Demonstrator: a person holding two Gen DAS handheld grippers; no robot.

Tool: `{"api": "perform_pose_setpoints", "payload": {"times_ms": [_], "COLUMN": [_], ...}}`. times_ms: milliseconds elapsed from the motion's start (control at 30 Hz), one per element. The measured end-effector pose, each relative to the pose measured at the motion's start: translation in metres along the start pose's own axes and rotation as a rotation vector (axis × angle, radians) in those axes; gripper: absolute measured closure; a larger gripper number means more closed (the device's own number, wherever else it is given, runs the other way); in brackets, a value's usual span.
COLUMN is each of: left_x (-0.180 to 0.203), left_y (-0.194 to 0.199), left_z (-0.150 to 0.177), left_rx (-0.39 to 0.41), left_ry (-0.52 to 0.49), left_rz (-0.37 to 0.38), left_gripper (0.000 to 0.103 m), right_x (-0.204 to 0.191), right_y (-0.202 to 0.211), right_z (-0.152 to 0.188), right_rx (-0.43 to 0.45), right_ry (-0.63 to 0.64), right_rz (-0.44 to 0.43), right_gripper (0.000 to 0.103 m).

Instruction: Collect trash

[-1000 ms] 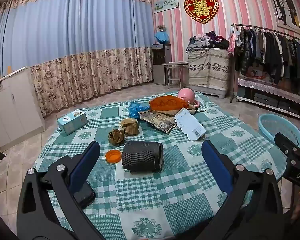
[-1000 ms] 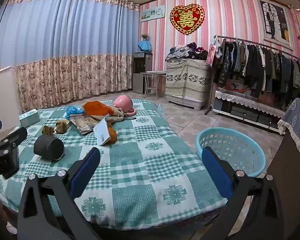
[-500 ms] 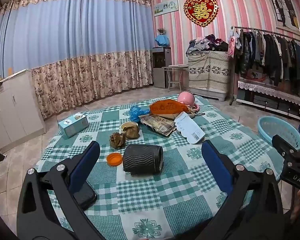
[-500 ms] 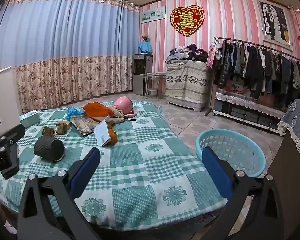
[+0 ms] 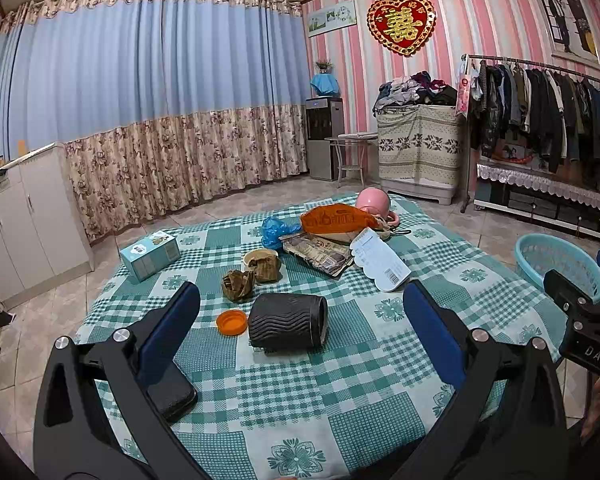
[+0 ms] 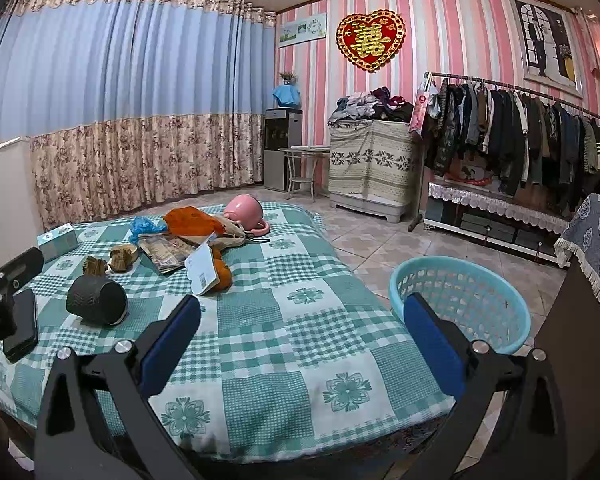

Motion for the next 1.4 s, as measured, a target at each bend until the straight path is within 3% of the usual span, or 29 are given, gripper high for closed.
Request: {"api": "perform_pose_setpoints", "payload": {"times_ms": [1400], "left_x": [-0.0006], "left_y": [-0.0007], "left_z": [0.0002], "left_rx": [0.007], "left_ry": [-0.001], "left_rz": [-0.007], "left_gripper": [0.005], "right_x": [0.0029], "right_y": [-0.0022], "right_z": [0.0032], "right_rx": [0.005], "right_ry": [0.0], "right_rz": [0.005], "right_gripper": [0.004]}}
Point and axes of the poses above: each gripper's, at about its wrist camera, not at the fingertips, and y roughly against the way its jaws point, x to its right, z to its underside, the point moved 5 cm from there along -y, roughly the way its jaws point, and after that the axes turned 10 degrees about y, right-handed, at the moved point
